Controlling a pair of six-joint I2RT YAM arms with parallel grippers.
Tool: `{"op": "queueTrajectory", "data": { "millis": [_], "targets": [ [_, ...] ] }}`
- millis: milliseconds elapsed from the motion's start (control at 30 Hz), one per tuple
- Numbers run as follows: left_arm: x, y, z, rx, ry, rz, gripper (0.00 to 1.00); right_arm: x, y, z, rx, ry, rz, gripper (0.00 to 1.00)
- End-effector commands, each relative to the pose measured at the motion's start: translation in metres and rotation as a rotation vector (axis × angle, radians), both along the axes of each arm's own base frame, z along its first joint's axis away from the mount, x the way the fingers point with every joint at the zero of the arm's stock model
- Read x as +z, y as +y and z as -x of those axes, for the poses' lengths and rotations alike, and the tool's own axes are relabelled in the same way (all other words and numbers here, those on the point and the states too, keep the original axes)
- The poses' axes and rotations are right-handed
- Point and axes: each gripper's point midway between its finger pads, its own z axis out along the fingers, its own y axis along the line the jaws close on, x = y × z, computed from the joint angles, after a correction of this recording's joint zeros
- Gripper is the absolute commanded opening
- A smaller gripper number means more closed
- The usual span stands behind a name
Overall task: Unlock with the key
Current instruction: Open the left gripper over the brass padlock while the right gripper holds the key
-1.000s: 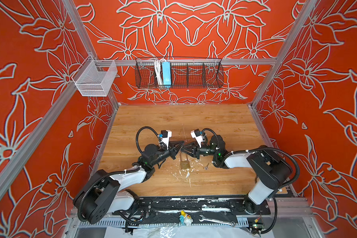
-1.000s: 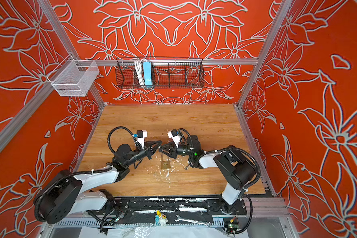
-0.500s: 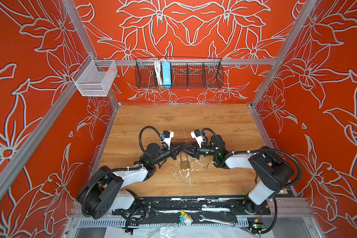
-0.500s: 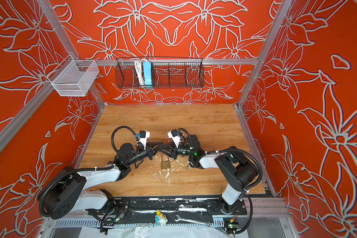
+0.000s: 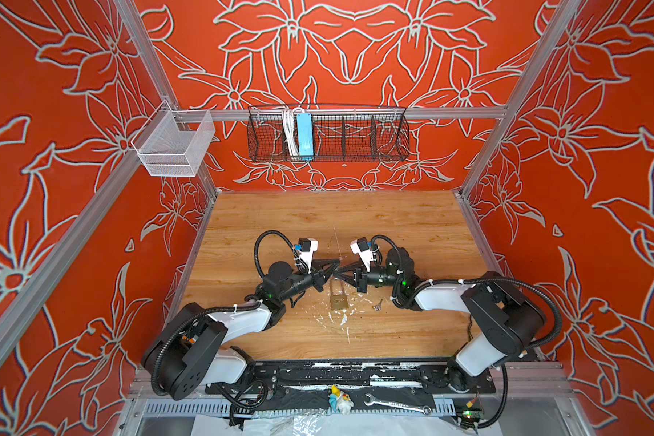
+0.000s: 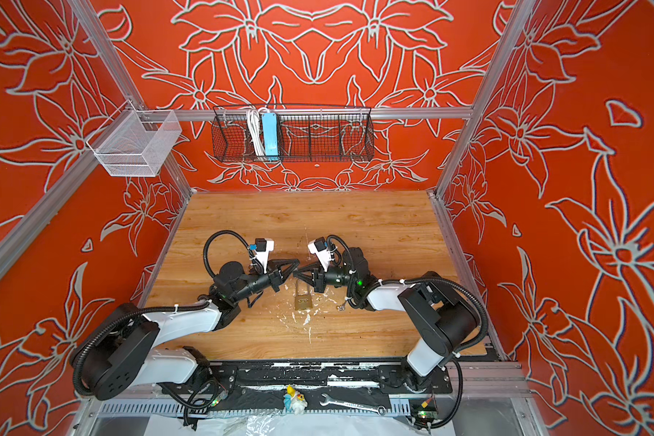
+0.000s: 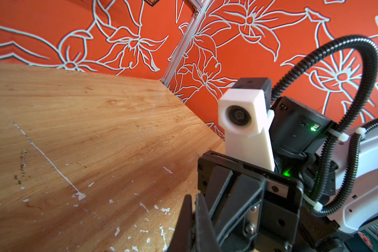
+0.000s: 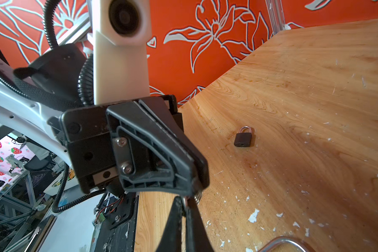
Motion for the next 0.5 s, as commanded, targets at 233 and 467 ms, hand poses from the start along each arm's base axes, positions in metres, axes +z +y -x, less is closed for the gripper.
{"op": "queueTrajectory", "data": {
  "millis": [233,467],
  "targets": [
    [-0.006,-0.009,-0.013,-0.029,0.101,0.046,0.12,0.008,-0.010,-0.010,-0.072,-0.054,-0.009,0.00],
    [-0.012,0.033,-0.033,0.228,0.069,-0.071,1.00,-0.012,-0.025,-0.032,-0.220,-0.004,0.117,0.00]
  ]
}}
